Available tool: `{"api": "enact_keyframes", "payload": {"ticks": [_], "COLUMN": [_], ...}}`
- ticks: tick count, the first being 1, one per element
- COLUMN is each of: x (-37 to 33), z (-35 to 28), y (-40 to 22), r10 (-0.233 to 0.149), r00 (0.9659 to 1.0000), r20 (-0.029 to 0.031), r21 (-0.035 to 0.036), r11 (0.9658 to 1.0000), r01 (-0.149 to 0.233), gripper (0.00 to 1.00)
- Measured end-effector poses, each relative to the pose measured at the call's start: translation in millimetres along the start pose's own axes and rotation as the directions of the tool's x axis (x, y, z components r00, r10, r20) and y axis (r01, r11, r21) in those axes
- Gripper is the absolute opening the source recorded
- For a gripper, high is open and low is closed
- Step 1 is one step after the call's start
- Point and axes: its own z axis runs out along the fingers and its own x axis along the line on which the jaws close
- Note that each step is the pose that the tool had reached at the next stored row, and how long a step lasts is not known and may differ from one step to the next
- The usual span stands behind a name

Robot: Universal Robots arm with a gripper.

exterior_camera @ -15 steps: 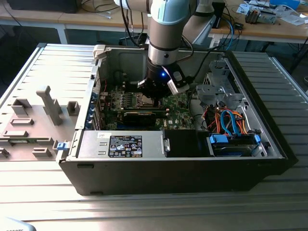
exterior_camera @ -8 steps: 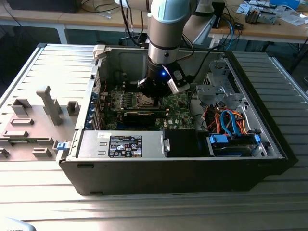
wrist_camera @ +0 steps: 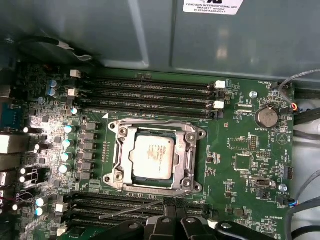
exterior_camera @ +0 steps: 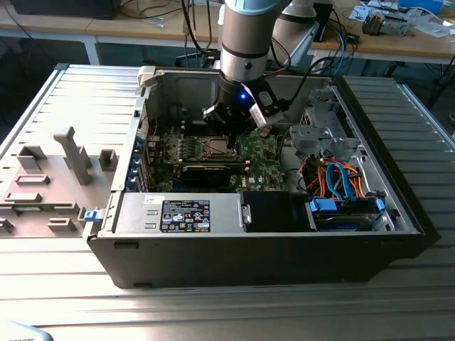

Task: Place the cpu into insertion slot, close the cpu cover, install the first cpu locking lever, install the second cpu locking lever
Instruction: 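Install the first cpu locking lever, then install the second cpu locking lever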

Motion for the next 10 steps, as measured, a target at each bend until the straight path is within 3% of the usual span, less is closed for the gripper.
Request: {"api": "enact_keyframes", "payload": {"ticks": [10], "x": [0.0], "z": [-0.5], "y": [0.0], "r10": [0.000], "r00": [1.0000], "r20": [0.0000], "r21": [0.0000], "r11": [1.0000], "r01": [0.000], "gripper": [0.11]}}
